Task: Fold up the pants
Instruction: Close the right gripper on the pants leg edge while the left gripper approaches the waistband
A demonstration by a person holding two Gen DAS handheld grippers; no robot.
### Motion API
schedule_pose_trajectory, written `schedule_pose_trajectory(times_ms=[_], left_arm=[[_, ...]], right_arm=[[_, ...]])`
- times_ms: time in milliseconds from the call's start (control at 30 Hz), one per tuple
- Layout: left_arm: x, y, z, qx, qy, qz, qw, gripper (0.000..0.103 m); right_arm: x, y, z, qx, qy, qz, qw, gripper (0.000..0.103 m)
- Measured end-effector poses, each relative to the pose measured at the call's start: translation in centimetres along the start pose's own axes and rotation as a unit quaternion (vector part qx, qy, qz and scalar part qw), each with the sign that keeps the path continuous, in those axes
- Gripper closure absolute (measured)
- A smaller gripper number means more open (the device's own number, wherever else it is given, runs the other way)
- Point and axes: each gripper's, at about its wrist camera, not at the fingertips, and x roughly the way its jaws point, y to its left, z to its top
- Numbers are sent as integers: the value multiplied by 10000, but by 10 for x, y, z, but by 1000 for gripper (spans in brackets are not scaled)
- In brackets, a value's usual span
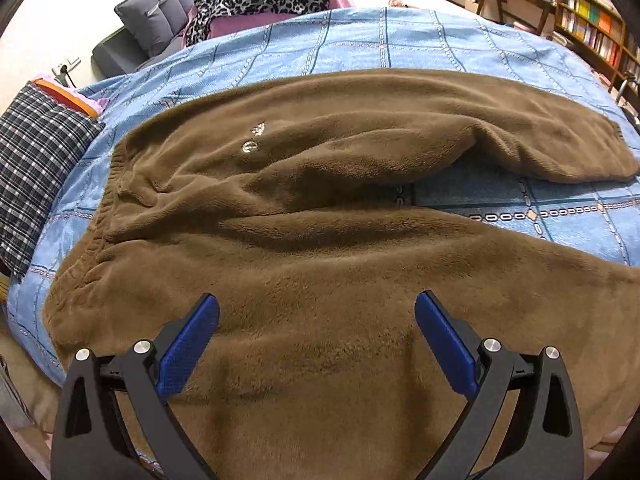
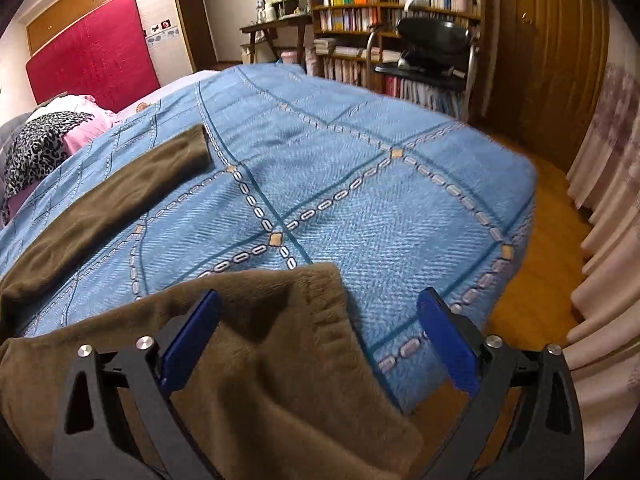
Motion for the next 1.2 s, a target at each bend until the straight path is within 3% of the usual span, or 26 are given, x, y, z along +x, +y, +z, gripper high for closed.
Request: schedule_pose_trajectory(times_ms=[100,167,233,333,567,733,900,1000,1067,1200], left_arm=[[12,1,2,-51,110,-25,9999,6],[20,2,3,-95,188,-40,9998,6],[28,3,5,-153,232,-63,9996,6],[32,4,9,-214,221,-72,9995,6],[40,3,25,-298,110,0,9995,6],[46,6,32,-386,68,13,9992,6],[64,9,33,-470,156,78,9987,5],[73,15,32,-582,178,-33,9981,5],[74,17,34,-584,181,-57,9981,5],[70,17,36,-518,172,-85,9985,5]], right_arm=[[13,-2,3,9,57,190,9998,15],[17,2,5,-152,64,222,9996,24],[20,8,5,-324,153,338,9988,54],[19,17,7,-422,183,366,9983,73],[-4,40,36,-649,-384,169,9970,75],[0,45,53,-662,-501,74,9965,75],[33,42,45,-696,-208,-186,9972,75],[52,31,35,-498,57,-147,9986,75],[53,31,31,-486,14,-142,9987,74],[45,32,37,-485,-24,-189,9986,61]])
